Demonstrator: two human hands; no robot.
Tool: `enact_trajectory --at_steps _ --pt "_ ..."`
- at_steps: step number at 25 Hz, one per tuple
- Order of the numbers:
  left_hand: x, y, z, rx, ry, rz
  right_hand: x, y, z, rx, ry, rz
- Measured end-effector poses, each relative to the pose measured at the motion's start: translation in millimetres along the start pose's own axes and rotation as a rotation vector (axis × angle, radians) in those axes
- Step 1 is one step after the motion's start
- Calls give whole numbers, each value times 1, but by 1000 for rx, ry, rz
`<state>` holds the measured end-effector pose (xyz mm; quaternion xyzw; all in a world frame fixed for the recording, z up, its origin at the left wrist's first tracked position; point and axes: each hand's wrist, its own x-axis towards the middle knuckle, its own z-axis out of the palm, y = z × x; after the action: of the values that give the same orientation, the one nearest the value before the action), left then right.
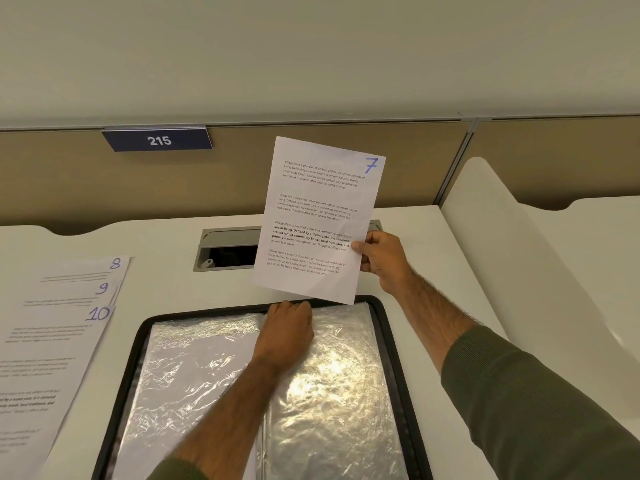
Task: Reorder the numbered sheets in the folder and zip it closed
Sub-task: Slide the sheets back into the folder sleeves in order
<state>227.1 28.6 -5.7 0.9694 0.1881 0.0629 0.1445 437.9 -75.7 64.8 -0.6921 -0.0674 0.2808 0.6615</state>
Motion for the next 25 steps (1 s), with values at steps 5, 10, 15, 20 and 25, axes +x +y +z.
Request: enact_trajectory --at_steps 5,10,15,20,25 --pt "0 -8 -1 -103 -3 -24 -1 5 14 30 12 -3" --pt "3 -4 -6 -96 68 7 -3 14 31 13 37 -27" --pt "1 -2 -10 -157 138 18 0 23 28 -44 87 -51" --pt "-1 -2 -10 -164 171 57 -3 16 24 -31 138 -68" --pt "0 0 -11 -155 172 63 -4 11 35 -58 100 -68"
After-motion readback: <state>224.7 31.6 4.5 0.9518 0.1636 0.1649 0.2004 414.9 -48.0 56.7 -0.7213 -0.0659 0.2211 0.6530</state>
